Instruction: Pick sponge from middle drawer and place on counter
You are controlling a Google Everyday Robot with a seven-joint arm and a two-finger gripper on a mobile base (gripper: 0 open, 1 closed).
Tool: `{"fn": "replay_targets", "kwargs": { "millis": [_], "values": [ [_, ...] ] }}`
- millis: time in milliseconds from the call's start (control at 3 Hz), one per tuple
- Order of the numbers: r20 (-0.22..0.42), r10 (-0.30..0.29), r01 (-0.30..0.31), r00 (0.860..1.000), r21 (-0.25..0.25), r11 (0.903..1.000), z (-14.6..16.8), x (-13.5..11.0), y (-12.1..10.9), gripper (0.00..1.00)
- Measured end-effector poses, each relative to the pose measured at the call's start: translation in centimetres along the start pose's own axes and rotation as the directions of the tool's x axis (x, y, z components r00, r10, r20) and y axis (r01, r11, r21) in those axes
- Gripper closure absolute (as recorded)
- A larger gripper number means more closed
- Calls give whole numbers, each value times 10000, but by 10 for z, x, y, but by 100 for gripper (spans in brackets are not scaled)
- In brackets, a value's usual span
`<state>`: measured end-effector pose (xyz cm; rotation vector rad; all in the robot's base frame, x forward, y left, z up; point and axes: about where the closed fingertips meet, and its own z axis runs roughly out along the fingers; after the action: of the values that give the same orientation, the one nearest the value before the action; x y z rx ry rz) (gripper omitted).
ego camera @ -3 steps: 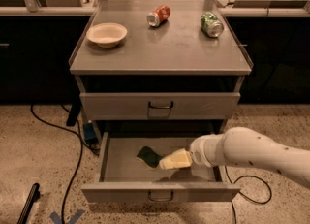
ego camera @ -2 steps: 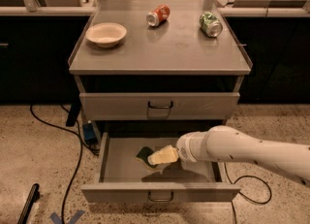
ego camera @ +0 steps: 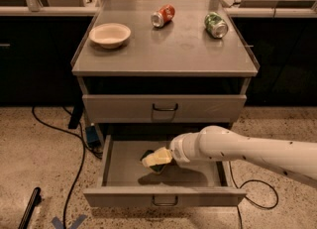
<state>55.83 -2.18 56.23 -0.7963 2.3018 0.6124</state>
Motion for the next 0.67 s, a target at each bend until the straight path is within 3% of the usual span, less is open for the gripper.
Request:
{"fn": "replay_targets", "kwargs": {
  "millis": [333,667],
  "values": [
    [-24,233,-232,9997,298,9993,3,8,-4,0],
    [-4,-255,255,9997,417,9988,33,13,-7,0]
  ]
}}
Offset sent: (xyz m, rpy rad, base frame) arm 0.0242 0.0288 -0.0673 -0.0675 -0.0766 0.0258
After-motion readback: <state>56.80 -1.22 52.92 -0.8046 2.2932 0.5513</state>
